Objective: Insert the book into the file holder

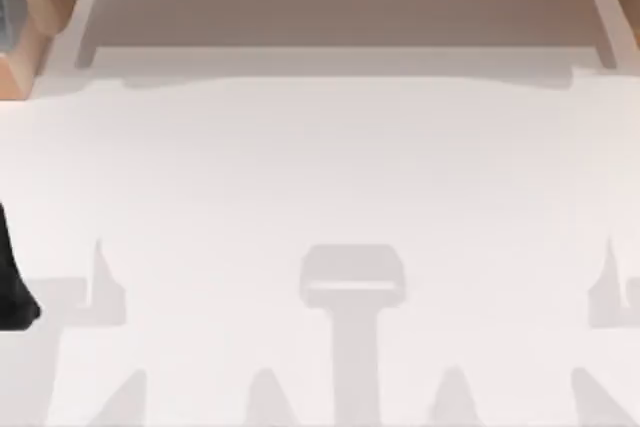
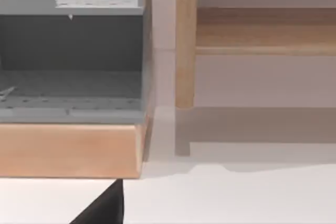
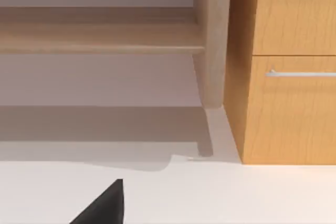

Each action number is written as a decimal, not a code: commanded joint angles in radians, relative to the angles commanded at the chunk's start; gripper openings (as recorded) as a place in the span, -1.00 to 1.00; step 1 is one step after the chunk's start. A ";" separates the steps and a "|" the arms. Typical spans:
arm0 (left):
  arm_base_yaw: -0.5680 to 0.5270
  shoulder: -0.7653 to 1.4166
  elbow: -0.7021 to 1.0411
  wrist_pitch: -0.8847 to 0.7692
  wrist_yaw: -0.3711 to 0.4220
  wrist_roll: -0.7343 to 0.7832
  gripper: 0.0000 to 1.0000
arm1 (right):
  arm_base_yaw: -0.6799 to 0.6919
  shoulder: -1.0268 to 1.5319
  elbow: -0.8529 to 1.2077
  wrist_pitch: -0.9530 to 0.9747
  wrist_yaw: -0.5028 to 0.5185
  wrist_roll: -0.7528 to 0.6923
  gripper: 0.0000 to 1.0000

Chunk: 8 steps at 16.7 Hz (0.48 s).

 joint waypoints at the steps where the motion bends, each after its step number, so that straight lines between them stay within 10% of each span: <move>1: 0.000 0.000 0.000 0.000 0.000 0.000 1.00 | 0.000 0.000 0.000 0.000 0.000 0.000 1.00; 8: -0.043 0.197 0.205 -0.006 -0.039 0.001 1.00 | 0.000 0.000 0.000 0.000 0.000 0.000 1.00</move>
